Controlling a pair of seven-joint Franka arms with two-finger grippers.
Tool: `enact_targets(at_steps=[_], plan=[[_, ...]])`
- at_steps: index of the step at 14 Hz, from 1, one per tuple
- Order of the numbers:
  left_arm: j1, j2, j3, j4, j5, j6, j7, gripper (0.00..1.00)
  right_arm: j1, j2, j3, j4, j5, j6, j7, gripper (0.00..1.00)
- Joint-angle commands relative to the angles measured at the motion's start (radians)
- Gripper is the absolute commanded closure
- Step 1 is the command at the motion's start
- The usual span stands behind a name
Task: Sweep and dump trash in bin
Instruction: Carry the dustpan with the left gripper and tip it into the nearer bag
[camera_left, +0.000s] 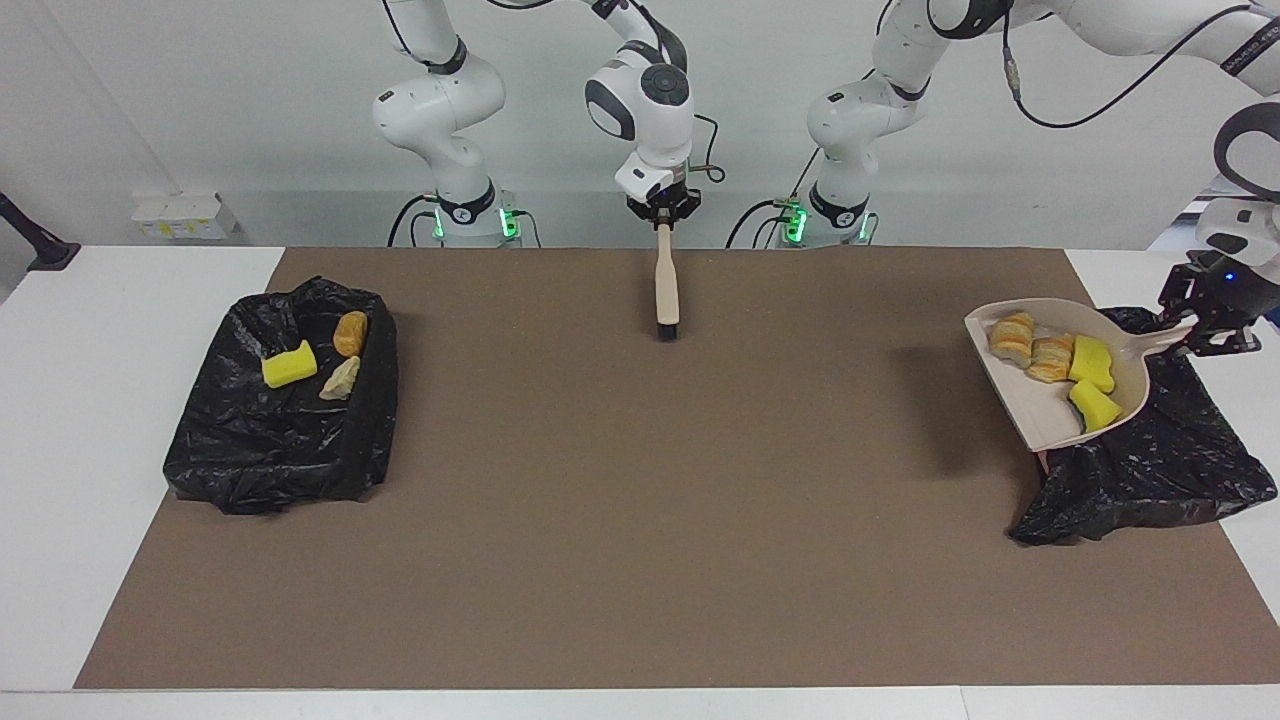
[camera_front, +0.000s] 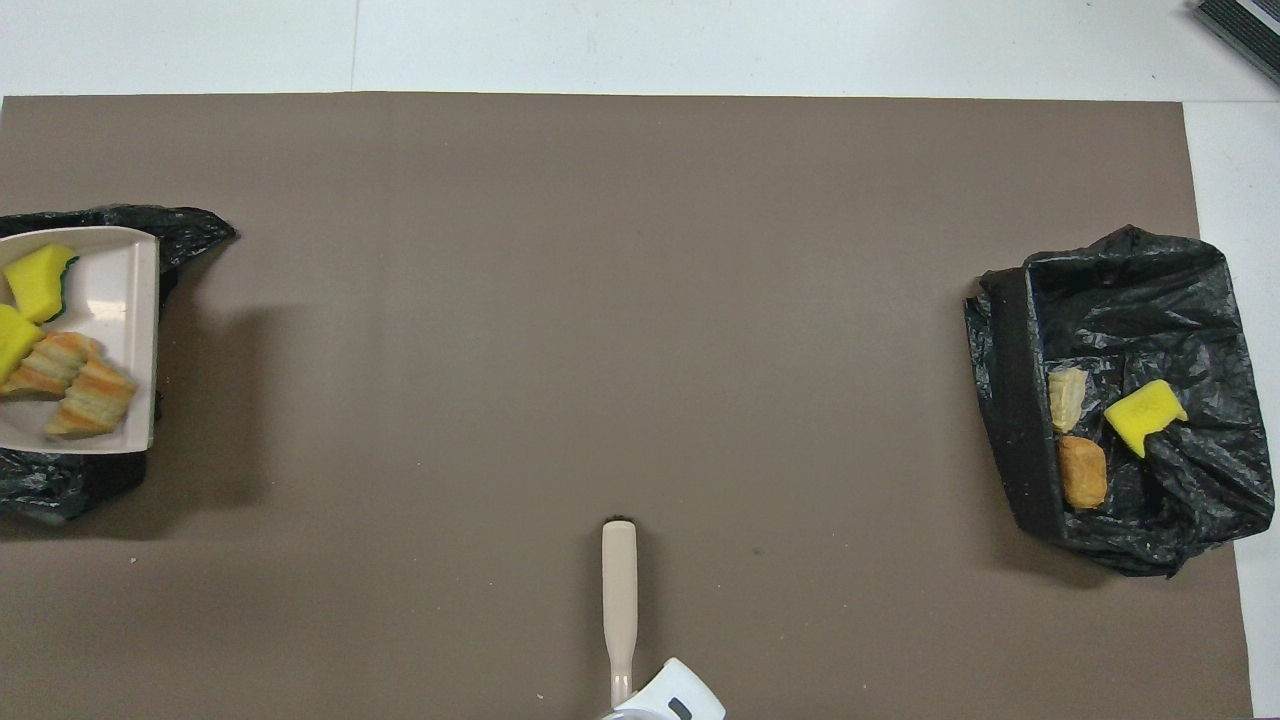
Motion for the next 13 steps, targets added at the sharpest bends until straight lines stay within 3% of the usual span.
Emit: enact_targets(at_steps=[1,6,7,10,13], plan=[[0.036,0.021,-0.011,0.034,0.124,0.093,0.057,1.00,-0.002,-0.006,0.002,-0.028,0.033,0.042,-0.050,0.76],[0.100,0.014,0.004,-0.012,0.265,0.350,0.044,1.00,-0.003,0.018,0.000,-0.020,0.033,0.056,-0.053,0.42],[0.097,0.013,0.004,-0.012,0.319,0.362,0.042,1.00,-0.006,0.027,-0.001,-0.007,0.031,0.057,-0.053,0.25],[0.064,-0.003,0.004,-0.051,0.533,0.345,-0.123,1.00,-0.111,0.046,-0.009,0.062,0.016,0.048,-0.058,0.00],[-0.005,-0.048,0.004,-0.113,0.704,0.289,-0.287,1.00,-0.280,0.043,-0.011,0.150,-0.002,0.034,-0.062,0.00]])
